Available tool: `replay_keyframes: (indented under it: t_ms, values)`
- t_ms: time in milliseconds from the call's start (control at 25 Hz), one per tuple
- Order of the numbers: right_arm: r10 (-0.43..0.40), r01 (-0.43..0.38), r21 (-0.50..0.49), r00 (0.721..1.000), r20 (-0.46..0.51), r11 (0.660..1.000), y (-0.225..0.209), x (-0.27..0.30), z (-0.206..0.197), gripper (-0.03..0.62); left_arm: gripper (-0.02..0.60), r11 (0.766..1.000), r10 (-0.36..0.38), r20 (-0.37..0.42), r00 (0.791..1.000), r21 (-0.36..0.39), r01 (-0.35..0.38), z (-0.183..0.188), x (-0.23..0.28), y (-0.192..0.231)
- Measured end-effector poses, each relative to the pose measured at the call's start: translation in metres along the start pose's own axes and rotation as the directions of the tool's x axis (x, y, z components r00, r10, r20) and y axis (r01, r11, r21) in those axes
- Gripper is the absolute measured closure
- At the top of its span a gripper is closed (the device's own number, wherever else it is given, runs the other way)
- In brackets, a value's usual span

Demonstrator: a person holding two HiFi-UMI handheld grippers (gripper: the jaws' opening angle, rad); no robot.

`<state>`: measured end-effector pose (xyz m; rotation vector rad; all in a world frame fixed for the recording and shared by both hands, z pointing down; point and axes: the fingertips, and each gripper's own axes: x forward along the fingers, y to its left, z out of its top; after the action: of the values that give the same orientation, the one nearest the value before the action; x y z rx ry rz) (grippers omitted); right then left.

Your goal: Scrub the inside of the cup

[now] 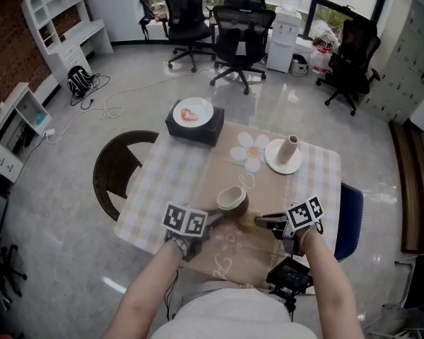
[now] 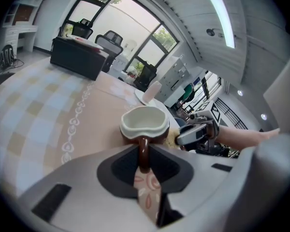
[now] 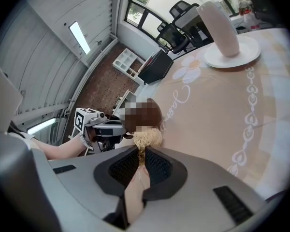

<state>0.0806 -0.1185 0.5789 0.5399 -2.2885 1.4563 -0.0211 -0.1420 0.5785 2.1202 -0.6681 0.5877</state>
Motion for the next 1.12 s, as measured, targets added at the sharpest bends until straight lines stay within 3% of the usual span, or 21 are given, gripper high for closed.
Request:
replay_keyframes:
  t_ms: [360,560,800,1120]
  values:
    - [-0.016,0.009,-0.116,0.998,-0.056,0.993,0.011,0.013,-0.011,0.551,0.515,0.999,0.009,0.009,1.000,-0.037,-0.009,0.002,0.001,-0.004]
    - [-0.014,0.007,-0.149,0.999,-0.046,0.989,0.014,0.015,-0.011,0.553,0.515,0.996,0.001,0.024,1.000,-0.090,0.002,0.005,0.002,-0.006]
    - [-0.014,0.004,-0.229,0.999,-0.043,0.973,0.018,0.017,-0.016,0.553,0.515,0.995,-0.008,0.027,1.000,-0.095,0.010,0.007,0.004,-0.010]
    - [-0.010,-0.009,-0.337,0.998,-0.055,0.941,0.034,0.013,-0.018,0.551,0.515,0.999,0.026,-0.006,1.000,0.028,-0.026,0.005,0.007,-0.017]
